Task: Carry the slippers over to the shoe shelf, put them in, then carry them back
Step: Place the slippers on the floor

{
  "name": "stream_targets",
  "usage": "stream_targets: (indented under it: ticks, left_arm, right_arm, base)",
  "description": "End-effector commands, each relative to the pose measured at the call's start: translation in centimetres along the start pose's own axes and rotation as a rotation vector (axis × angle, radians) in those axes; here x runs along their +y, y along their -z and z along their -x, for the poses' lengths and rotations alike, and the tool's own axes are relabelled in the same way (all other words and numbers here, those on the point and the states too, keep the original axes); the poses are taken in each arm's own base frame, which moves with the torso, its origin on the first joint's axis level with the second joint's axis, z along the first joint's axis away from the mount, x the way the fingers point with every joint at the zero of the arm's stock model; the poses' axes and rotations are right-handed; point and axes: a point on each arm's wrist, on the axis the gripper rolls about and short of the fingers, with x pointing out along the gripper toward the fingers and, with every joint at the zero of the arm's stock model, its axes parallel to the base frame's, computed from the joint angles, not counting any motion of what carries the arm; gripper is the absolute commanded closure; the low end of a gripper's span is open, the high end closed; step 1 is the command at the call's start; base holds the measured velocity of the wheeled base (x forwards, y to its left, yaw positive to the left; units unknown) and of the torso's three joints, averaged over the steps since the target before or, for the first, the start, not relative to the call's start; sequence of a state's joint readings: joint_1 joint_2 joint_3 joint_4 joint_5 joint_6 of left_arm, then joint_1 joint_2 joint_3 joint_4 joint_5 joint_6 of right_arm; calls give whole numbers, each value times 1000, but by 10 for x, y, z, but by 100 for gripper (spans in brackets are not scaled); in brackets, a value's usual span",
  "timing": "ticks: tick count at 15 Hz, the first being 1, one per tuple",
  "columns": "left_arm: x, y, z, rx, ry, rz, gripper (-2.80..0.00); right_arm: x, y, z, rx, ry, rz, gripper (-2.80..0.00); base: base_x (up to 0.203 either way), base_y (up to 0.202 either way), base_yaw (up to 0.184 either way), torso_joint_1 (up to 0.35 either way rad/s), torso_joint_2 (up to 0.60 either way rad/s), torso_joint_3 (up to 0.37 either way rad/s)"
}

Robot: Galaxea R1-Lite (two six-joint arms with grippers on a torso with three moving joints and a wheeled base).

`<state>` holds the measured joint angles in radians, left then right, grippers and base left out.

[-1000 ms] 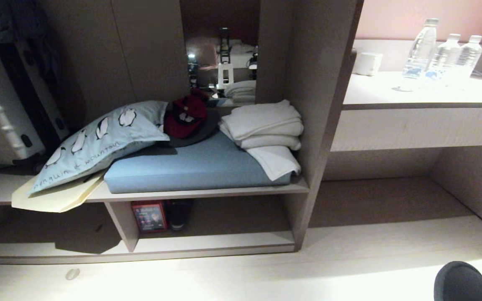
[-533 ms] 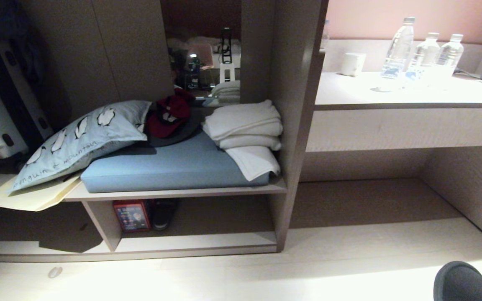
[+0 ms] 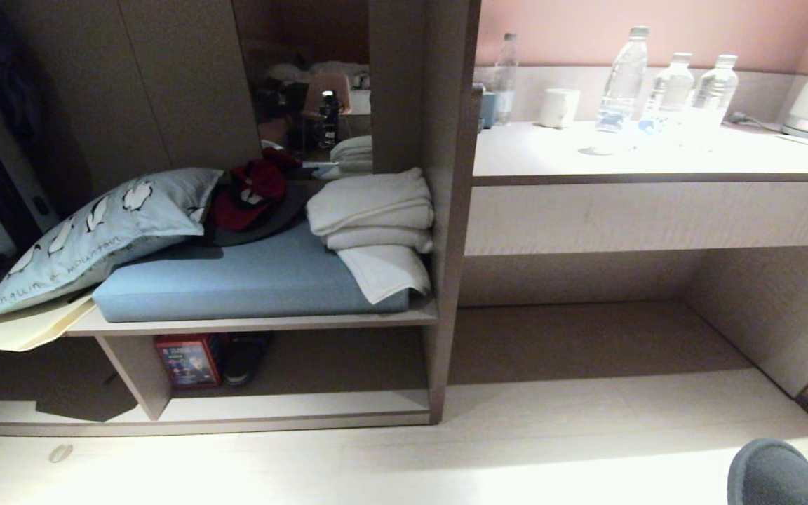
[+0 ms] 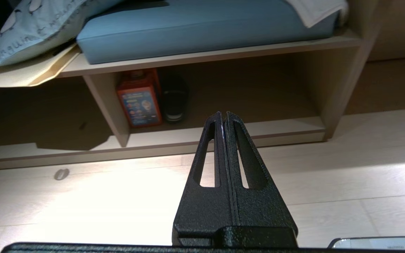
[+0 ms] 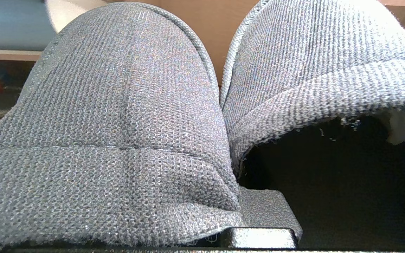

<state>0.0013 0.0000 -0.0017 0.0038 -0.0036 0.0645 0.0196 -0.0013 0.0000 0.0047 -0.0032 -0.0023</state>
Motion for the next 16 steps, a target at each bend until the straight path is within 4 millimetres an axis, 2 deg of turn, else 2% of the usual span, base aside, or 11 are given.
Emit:
stream_targets:
  ticks: [1, 16]
  left_arm:
    - [0, 0, 0, 1, 0, 1, 0]
    - [0, 0, 0, -3, -6, 32, 0]
  right_arm:
    - [0, 0, 0, 1, 0, 1, 0]
    - [0, 0, 0, 1, 0, 1, 0]
  base:
    - [0, -194, 5, 3, -2, -2]
    - [0, -195, 2, 2, 3, 1]
